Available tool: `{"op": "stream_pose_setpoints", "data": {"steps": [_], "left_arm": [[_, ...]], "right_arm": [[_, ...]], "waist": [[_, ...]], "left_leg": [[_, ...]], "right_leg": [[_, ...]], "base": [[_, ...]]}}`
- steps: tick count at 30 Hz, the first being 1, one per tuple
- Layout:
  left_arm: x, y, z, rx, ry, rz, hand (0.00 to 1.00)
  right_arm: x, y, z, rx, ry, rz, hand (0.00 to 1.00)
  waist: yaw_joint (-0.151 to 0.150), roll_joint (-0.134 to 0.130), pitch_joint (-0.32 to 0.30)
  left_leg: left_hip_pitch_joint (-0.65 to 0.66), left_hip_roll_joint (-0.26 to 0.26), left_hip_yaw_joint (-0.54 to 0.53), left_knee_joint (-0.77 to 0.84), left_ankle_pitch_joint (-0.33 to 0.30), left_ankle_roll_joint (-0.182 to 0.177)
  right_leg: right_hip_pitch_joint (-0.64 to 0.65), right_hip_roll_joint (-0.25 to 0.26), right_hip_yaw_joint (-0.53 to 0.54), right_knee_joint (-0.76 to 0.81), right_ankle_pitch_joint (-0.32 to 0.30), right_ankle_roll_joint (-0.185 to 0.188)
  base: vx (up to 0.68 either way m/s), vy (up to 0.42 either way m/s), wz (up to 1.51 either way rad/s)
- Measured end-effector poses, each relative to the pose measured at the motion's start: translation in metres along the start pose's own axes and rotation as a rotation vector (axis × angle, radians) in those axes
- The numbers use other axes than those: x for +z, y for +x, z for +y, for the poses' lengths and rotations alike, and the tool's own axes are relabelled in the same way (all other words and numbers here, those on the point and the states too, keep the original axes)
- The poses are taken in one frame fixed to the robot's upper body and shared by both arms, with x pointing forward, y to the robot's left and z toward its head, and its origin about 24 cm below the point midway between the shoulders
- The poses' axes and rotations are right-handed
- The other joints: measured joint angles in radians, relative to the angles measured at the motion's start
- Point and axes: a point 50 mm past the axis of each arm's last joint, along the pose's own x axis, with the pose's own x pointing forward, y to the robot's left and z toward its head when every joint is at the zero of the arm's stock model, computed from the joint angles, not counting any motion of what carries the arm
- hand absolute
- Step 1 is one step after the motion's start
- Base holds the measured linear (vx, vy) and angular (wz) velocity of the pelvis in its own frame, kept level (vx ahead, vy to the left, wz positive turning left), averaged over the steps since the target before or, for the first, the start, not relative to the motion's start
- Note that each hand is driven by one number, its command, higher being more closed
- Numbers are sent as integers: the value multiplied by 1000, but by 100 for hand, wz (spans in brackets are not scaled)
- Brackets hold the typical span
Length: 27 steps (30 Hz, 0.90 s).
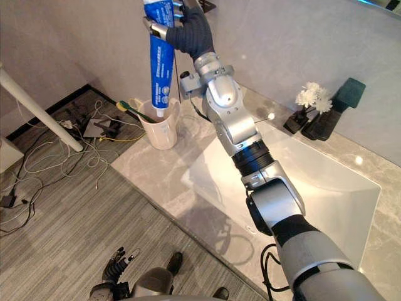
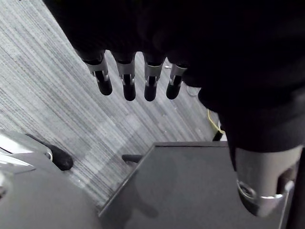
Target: Organize washtable
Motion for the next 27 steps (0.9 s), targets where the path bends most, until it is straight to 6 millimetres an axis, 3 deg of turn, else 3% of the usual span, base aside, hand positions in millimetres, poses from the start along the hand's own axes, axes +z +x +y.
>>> {"op": "stream_pose_setpoints", "data": {"steps": [16,27], "left_arm": [[0,0,1,-10,30,1,0],[0,0,1,-15,44,2,0]], "right_arm": [[-17,0,-5,-32,-21,83,100],[-35,-4,-9,-50,-93,173,100]], "waist": [[28,-4,22],[26,-1,32]], "left_leg": [[-30,-5,-33,24,0,0],[-31,-6,-40,26,0,-1]], "right_leg": [[-16,-4,-34,37,-24,-1],[-16,-4,-44,44,-29,-2]], "base": [[-7,1,7],[-3,0,2]]}}
